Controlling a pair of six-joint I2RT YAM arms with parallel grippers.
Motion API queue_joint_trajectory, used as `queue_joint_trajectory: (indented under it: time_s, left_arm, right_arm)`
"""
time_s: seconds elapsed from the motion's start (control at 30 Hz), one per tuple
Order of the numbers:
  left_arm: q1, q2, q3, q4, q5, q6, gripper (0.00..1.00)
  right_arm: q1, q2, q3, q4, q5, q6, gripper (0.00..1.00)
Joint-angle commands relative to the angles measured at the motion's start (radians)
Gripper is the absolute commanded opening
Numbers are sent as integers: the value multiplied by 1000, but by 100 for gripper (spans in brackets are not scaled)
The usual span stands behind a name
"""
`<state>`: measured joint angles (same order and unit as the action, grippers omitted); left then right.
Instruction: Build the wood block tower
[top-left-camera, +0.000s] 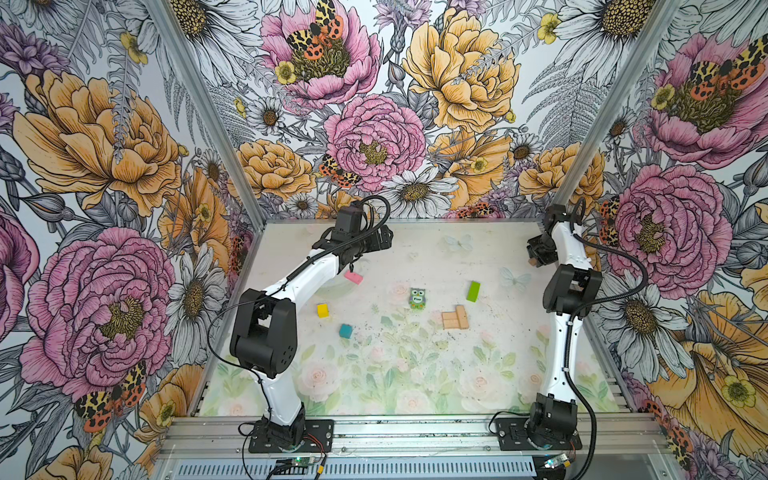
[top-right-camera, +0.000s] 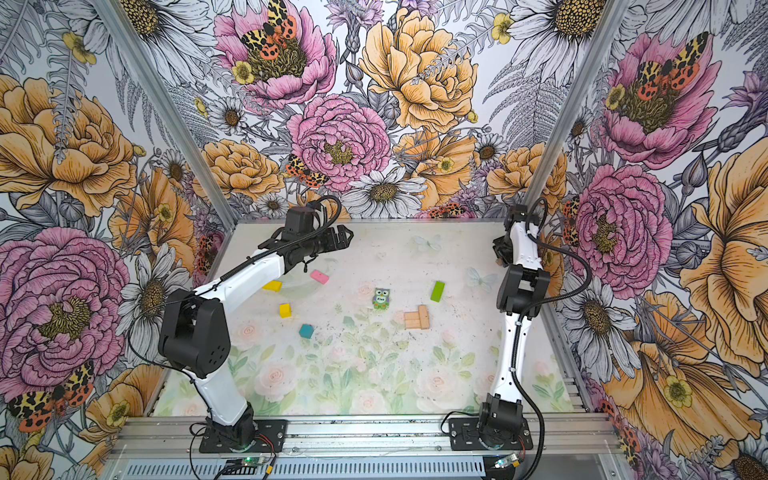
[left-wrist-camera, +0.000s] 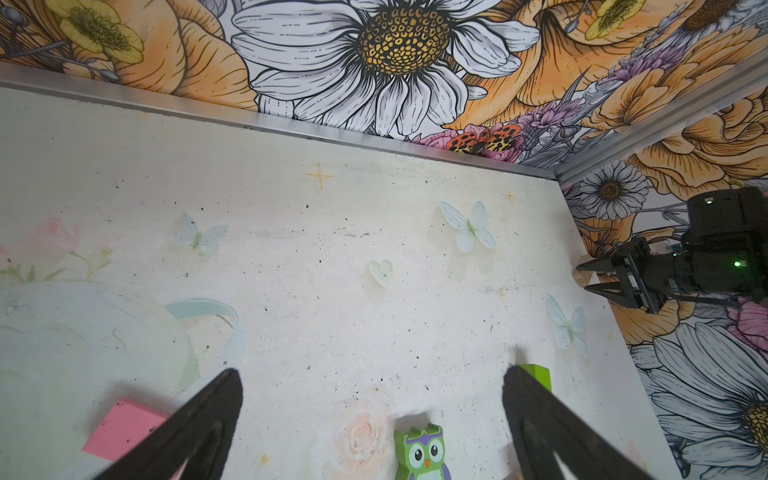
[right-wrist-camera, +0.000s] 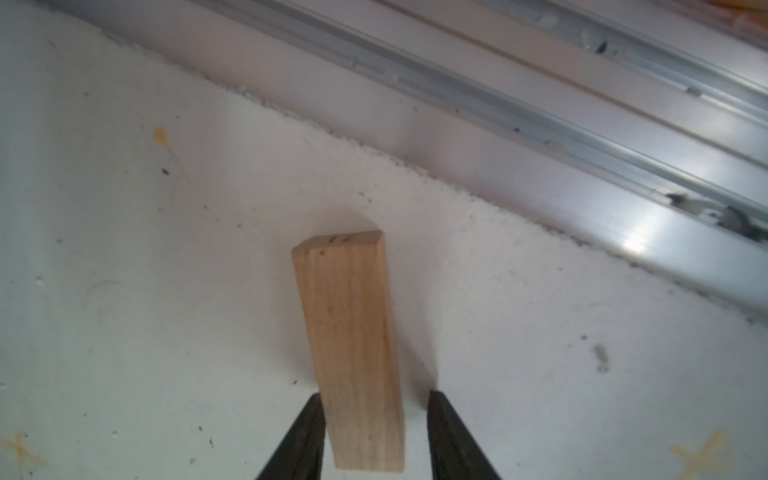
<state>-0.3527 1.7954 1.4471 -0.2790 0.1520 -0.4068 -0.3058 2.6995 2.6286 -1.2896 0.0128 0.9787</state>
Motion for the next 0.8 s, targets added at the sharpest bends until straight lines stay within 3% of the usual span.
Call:
queue_joint_trajectory:
  time_s: [0.0,0.07,0.4,0.77]
  left_arm:
    - [11,15,5,30,27,-10,99]
    - [10,15,9,29,29,-10,99]
    - [5,14,29,20,49,2,99]
    - [-12,-70,-7,-10,51,45,99]
  right_arm:
    - [-9,33,24,6,-8,0,32]
    - [-9,28,18,6,-11,-8,26]
    - [-3,-76,-106,7,4,-96,17]
    - [44,-261,-306,26,39,-215,13]
